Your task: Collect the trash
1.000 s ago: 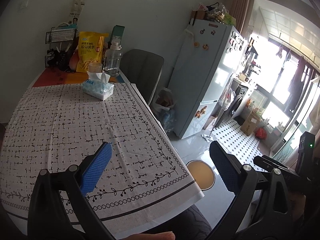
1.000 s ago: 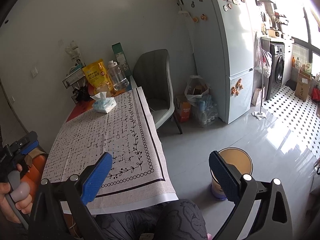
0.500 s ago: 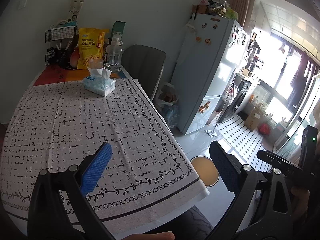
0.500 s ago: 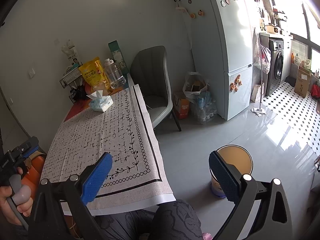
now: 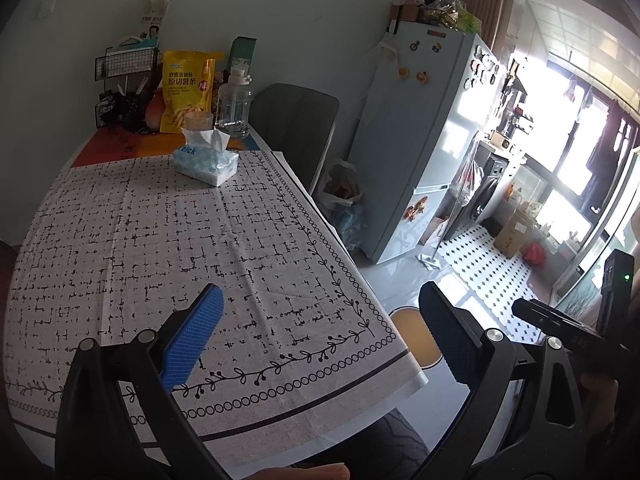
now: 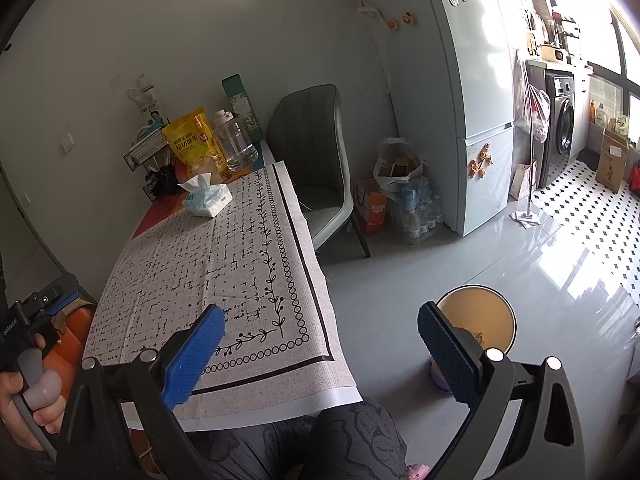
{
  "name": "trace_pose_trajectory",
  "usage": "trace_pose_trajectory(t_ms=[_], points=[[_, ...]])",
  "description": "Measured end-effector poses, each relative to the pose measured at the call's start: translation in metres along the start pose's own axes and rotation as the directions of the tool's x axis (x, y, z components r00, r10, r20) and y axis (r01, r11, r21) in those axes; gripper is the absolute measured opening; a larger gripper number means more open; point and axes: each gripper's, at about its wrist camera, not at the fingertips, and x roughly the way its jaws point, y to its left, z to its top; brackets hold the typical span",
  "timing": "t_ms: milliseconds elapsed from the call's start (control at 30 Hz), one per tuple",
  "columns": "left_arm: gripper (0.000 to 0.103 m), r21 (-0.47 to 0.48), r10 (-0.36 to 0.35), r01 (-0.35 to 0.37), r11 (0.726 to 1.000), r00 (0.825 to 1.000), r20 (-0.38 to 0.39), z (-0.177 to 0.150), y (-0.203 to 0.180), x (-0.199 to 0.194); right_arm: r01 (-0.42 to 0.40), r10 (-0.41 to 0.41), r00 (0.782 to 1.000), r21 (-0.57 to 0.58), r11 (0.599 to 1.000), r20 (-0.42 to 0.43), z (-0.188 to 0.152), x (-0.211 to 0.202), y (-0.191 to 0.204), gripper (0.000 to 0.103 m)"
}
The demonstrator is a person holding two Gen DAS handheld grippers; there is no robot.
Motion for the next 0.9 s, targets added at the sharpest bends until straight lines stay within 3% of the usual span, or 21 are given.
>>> trace_pose_trajectory(t_ms=[900], points=[[0.097, -0.001, 0.003, -0.003, 1.000, 1.000, -0.017, -0.008, -0.006, 0.003, 0.008, -0.007, 1.000, 0.034, 0.999, -0.005, -0.005, 0.000, -0.013, 0.095]])
